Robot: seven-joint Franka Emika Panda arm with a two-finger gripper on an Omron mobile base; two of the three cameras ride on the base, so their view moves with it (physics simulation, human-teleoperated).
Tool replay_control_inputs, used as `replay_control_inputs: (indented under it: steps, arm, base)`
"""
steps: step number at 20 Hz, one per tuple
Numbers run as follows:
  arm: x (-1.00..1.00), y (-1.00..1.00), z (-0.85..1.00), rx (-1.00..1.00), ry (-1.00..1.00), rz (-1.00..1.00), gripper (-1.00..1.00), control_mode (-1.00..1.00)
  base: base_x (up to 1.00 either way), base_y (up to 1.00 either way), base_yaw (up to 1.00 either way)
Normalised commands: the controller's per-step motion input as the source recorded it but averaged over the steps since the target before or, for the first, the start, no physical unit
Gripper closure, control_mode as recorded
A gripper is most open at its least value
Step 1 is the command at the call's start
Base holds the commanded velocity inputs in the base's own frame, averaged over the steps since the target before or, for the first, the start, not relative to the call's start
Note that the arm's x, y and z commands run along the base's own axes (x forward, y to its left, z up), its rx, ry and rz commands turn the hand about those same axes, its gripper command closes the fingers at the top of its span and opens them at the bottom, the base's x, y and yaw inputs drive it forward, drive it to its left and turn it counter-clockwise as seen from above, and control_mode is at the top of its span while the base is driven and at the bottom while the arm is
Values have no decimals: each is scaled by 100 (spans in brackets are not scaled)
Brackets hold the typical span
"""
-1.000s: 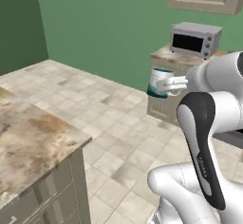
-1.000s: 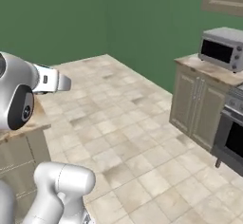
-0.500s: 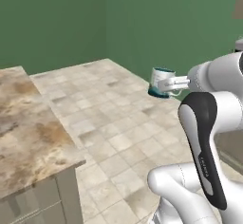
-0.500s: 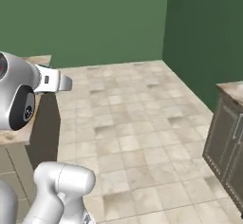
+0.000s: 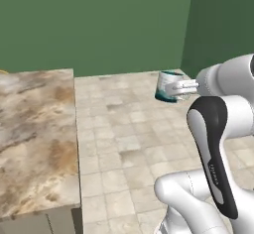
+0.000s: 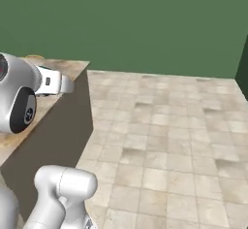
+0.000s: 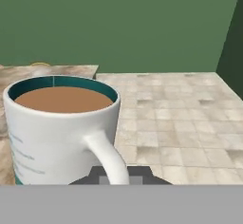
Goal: Pick the cup of tea, navigate to the dining table, and place it on the saucer.
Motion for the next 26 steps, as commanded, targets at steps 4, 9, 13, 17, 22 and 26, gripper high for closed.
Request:
replay_control_inputs:
  steps: [4, 9, 13, 17, 22, 26]
  arm:
    - [0, 0, 0, 0, 0, 0, 100, 100]
    - [0, 0, 0, 0, 0, 0, 100, 100]
    - [0, 0, 0, 0, 0, 0, 100, 100]
    - [0, 0, 0, 0, 0, 0, 100, 100]
    - [0, 0, 0, 0, 0, 0, 100, 100]
    - [0, 0, 0, 0, 0, 0, 100, 100]
  base:
    - [100, -51, 62]
    - [100, -52, 63]
    - [75, -66, 60]
    - [54, -79, 57]
    - [42, -94, 48]
    - [23, -100, 31]
